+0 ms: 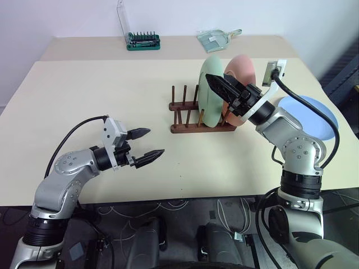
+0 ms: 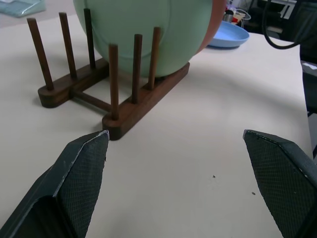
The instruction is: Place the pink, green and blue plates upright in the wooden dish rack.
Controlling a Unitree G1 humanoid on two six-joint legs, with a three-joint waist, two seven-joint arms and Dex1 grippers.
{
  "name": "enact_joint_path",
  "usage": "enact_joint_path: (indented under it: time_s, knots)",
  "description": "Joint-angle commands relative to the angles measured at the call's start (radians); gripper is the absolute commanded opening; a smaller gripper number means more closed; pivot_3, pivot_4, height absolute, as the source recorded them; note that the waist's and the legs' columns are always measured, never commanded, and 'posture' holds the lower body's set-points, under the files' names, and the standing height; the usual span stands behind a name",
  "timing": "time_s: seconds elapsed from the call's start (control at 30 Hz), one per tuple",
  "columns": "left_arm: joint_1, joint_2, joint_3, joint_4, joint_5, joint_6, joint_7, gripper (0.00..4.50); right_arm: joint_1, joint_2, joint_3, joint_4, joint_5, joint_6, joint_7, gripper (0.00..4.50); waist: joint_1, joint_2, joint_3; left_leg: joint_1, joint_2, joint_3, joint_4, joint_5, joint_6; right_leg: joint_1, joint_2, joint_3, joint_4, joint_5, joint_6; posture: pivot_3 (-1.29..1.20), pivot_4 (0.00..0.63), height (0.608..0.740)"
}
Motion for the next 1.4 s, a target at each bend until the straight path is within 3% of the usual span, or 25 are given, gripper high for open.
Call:
enact_joint_path:
  time_s: [0.03,0.53,0.9,0.97,1.13,1.33,1.4]
  knots:
    - [0.000,-0.004,0.007,-0.033,-0.012,0.000,0.001,4.50,-0.002,-0.006,-0.011,-0.054,0.016,-0.016,-0.009,4.48,0.000,0.000,0.000,0.000,0.000,0.000,0.000,0.000,0.000,0.000,0.000,0.000,0.000,0.000,0.000,0.00,0.150,0.737]
    - [-0.002,-0.014,0.000,0.035,0.015,-0.048,-0.029,4.50,-0.045,-0.039,-0.013,-0.135,0.031,-0.004,-0.072,4.48,0.001,0.000,0.000,0.000,0.000,0.000,0.000,0.000,0.000,-0.001,0.000,0.000,0.000,0.000,0.000,0.00,0.150,0.737]
    - [0.005,-0.032,-0.013,0.034,0.029,-0.061,-0.032,4.50,-0.051,-0.146,-0.016,-0.174,-0.006,-0.029,-0.049,4.48,0.002,0.000,0.000,0.000,0.000,0.000,0.000,0.000,0.000,-0.001,0.000,0.000,0.000,0.000,0.000,0.00,0.150,0.737]
    - [-0.001,-0.033,-0.014,0.020,0.029,-0.052,-0.024,4.50,-0.058,-0.224,-0.054,-0.197,-0.046,-0.064,-0.023,4.48,0.003,0.001,0.001,-0.001,0.000,0.000,0.000,0.000,0.000,-0.001,0.000,0.000,0.000,0.000,0.000,0.00,0.150,0.737]
    - [-0.008,-0.027,-0.012,-0.006,0.012,-0.027,-0.019,4.50,0.017,-0.544,-0.171,-0.173,-0.185,-0.118,0.095,4.48,0.015,0.002,0.001,-0.004,-0.001,0.000,0.003,-0.001,0.002,-0.003,-0.001,0.000,-0.001,0.000,0.000,0.00,0.150,0.737]
    - [-0.040,-0.033,-0.030,-0.016,0.003,-0.016,-0.032,4.50,0.238,-0.700,-0.198,-0.181,-0.274,-0.150,0.232,4.48,-0.001,0.004,0.001,0.000,0.001,0.001,0.002,-0.001,0.002,0.002,0.000,0.000,-0.002,0.000,0.000,0.00,0.150,0.737]
    - [-0.071,-0.037,-0.041,-0.016,0.000,0.000,-0.026,4.50,0.359,-0.747,-0.127,-0.135,-0.414,-0.188,0.238,4.48,0.003,0.005,0.001,0.000,0.001,0.001,0.002,-0.001,0.003,0.002,0.000,0.000,-0.001,0.000,0.000,0.00,0.150,0.737]
